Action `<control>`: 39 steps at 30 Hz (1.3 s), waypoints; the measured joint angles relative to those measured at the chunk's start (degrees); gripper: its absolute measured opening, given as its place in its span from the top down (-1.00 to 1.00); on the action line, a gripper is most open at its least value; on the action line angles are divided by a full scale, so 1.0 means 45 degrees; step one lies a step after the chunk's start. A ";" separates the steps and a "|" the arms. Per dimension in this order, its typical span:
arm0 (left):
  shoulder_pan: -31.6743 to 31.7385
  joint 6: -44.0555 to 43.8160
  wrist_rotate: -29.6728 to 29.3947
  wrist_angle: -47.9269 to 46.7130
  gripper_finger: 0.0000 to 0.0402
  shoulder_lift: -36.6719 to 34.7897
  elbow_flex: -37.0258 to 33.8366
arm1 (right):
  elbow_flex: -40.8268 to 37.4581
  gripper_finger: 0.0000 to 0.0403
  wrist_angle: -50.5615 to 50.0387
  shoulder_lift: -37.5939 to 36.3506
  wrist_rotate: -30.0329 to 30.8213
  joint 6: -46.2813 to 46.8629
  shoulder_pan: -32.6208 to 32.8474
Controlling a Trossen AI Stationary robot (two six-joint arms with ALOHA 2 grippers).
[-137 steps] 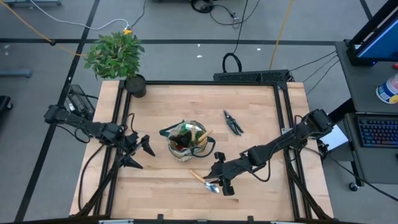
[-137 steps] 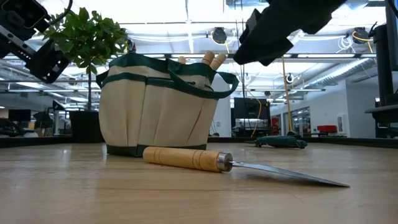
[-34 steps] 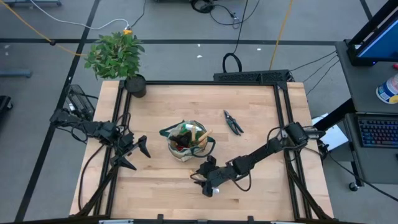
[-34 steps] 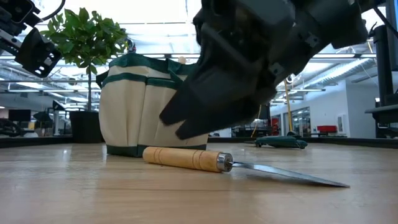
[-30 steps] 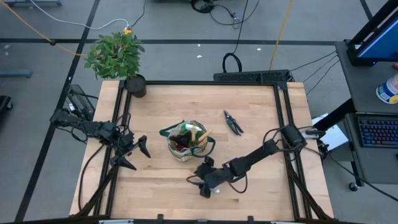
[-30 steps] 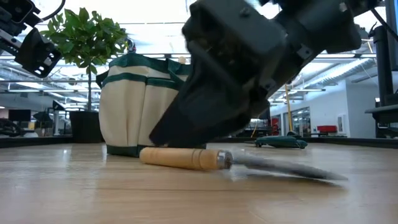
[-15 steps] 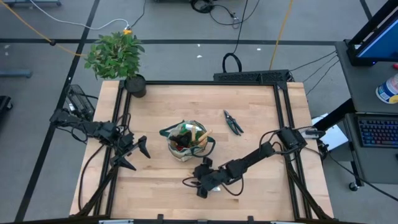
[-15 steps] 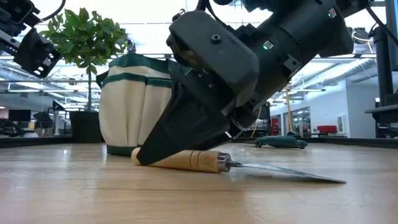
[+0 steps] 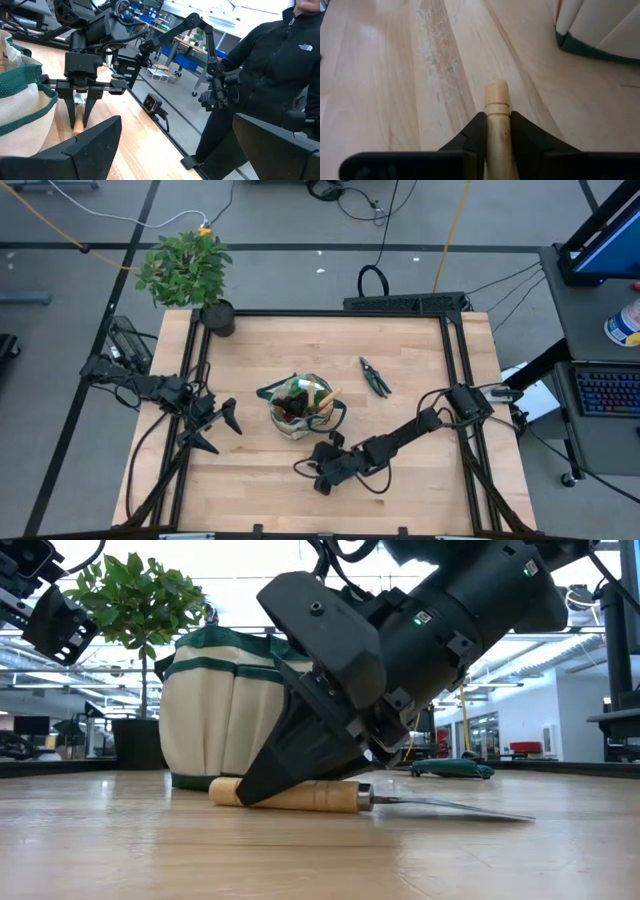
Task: Pick & Place Garden tools in Gardening bag
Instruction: Put the brown trowel into the gardening bag
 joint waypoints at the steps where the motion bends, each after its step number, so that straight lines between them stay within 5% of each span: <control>1: 0.0002 0.0000 0.0000 0.0000 -0.94 0.0000 0.0000 | 0.0000 0.71 0.0000 0.0000 -0.0063 0.0009 0.0000; 27: 0.0003 0.0364 0.0010 0.0002 -0.94 0.0000 0.0000 | -0.0057 0.71 0.0290 -0.2963 -0.1582 -0.1487 0.0142; 39: 0.0001 0.0228 0.0021 0.0034 -0.94 0.0000 0.0000 | -0.0034 0.71 0.6611 -0.3365 -0.6181 -0.3018 -0.1500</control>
